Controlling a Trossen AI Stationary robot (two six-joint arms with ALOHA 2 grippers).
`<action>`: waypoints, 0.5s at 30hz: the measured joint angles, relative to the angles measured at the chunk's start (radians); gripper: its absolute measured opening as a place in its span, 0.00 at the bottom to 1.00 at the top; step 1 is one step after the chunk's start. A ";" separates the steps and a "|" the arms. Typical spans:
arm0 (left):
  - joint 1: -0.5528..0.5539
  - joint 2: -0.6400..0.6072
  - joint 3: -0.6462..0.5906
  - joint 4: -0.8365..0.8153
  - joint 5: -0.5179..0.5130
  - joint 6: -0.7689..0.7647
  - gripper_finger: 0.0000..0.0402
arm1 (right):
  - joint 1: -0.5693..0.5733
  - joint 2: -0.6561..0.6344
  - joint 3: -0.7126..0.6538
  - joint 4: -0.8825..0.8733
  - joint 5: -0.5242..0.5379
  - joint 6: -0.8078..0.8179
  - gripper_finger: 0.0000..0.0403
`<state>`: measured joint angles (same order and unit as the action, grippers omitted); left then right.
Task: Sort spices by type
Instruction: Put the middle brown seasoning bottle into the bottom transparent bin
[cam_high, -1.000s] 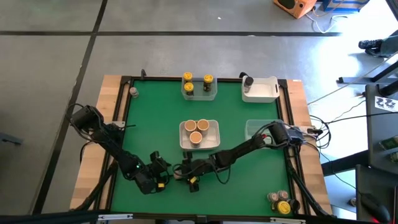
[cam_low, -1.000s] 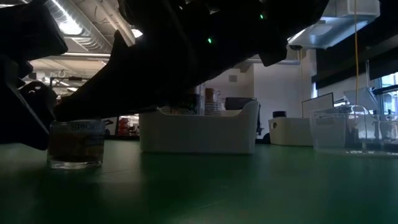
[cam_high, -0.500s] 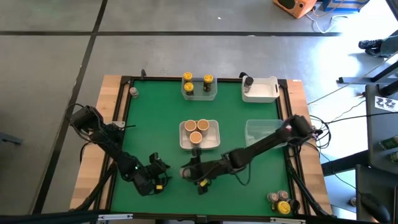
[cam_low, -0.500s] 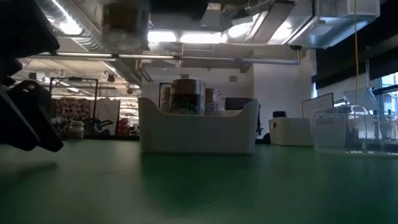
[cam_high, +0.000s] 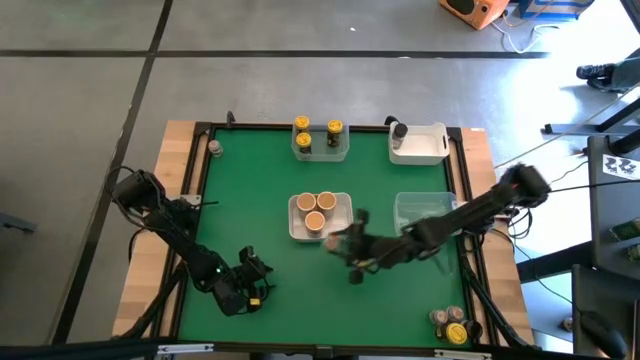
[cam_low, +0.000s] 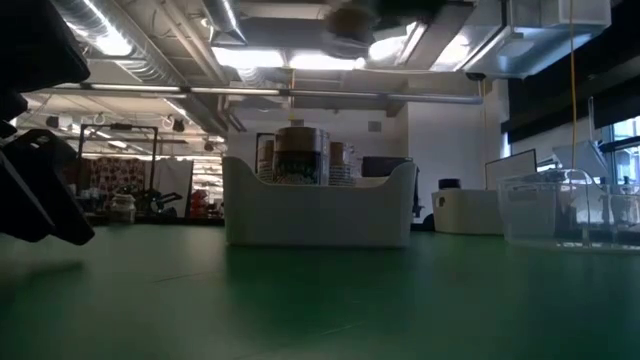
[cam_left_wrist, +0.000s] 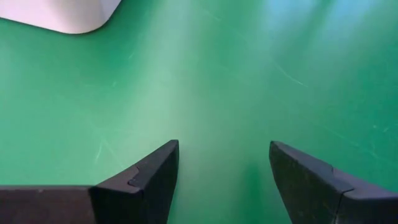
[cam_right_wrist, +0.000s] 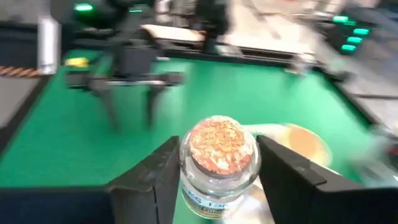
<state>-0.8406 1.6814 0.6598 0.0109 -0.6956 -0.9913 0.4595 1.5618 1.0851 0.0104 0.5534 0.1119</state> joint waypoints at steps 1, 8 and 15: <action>0.000 0.000 0.000 0.000 0.000 0.000 0.58 | 0.000 -0.039 -0.033 -0.009 0.030 0.021 0.45; 0.003 0.000 0.000 0.000 0.000 0.000 0.58 | 0.000 -0.314 -0.257 -0.181 0.192 0.247 0.46; 0.010 0.000 0.000 0.001 -0.004 0.002 0.58 | 0.000 -0.511 -0.374 -0.467 0.298 0.544 0.46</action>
<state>-0.8303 1.6814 0.6598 0.0118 -0.6992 -0.9895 0.4591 1.0511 0.7107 -0.4568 0.8512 0.6561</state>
